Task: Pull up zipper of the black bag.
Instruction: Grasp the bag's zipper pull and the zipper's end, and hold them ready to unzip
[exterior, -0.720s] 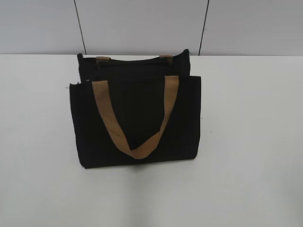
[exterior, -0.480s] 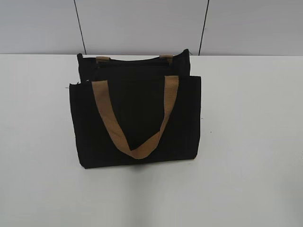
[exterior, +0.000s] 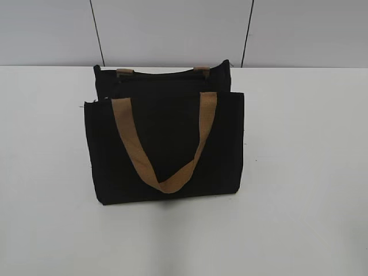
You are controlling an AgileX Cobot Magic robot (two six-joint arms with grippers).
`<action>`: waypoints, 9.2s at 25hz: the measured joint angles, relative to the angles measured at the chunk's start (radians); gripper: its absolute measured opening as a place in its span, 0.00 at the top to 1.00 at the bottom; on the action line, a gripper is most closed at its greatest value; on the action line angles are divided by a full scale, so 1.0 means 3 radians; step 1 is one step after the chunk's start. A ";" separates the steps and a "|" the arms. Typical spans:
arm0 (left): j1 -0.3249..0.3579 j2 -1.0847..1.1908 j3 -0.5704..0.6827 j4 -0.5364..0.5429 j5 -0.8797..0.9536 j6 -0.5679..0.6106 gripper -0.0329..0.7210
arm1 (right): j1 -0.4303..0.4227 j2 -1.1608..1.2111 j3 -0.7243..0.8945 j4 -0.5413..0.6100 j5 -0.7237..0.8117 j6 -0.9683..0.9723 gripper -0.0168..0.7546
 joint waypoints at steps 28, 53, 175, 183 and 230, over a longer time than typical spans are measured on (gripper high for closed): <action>0.0000 0.1630 0.1152 -0.0131 -0.4528 0.0000 0.41 | 0.0000 0.0000 0.0000 0.0000 0.0000 0.0000 0.21; 0.0000 0.6254 -0.0121 0.3578 -0.6941 -0.1215 0.55 | 0.0000 0.0000 0.0000 0.0000 0.0000 0.0000 0.21; 0.0001 0.4801 -0.0386 0.3308 -0.6137 -0.2122 0.95 | 0.2912 0.6827 -0.4371 0.0447 -0.1140 0.1363 0.80; 0.0001 0.4801 -0.0386 0.3327 -0.6040 -0.2177 0.95 | 0.2899 0.6792 -0.4371 0.0502 -0.1086 0.1183 1.00; -0.0008 0.4563 -0.0383 0.5882 -0.4859 -0.5101 0.95 | 0.2128 0.6665 -0.4771 0.0455 0.0348 -0.0138 1.00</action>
